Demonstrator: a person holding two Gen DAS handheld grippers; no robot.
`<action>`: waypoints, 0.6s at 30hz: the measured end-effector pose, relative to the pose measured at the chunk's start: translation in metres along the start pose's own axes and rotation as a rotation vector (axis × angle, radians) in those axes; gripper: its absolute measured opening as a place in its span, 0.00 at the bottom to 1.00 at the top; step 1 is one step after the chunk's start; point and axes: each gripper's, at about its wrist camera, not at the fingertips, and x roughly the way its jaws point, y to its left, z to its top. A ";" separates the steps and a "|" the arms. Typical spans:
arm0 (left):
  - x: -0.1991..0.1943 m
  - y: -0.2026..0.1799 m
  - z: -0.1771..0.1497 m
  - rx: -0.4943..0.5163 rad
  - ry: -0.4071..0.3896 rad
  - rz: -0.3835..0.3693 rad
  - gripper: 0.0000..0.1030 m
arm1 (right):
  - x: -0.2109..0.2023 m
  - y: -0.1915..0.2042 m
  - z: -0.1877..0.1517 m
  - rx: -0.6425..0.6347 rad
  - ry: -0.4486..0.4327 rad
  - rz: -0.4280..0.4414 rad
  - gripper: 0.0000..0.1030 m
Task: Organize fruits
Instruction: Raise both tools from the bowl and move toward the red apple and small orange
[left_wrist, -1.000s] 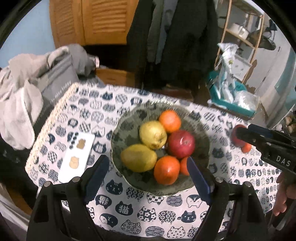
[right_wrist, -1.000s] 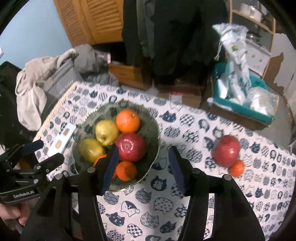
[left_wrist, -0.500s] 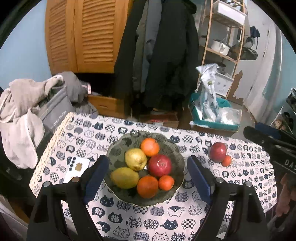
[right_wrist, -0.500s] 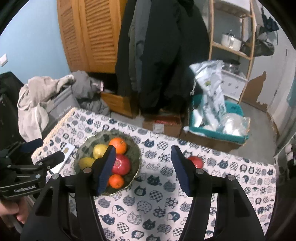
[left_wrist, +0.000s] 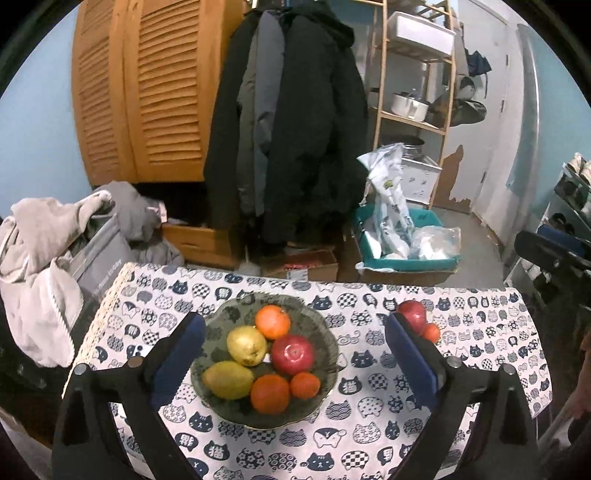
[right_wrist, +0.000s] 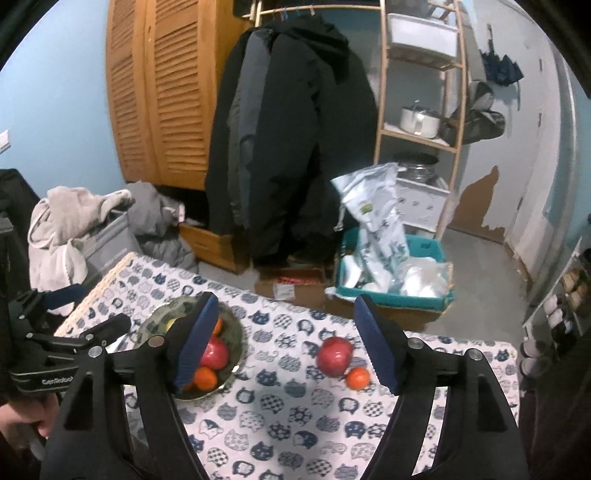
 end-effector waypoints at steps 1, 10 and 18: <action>0.000 -0.005 0.001 0.007 -0.001 -0.006 0.96 | -0.002 -0.004 0.000 0.002 -0.004 -0.008 0.75; 0.014 -0.046 0.007 0.069 0.015 -0.034 0.96 | -0.008 -0.046 -0.010 0.051 0.001 -0.080 0.78; 0.044 -0.081 0.006 0.116 0.077 -0.061 0.98 | 0.002 -0.088 -0.022 0.109 0.044 -0.135 0.78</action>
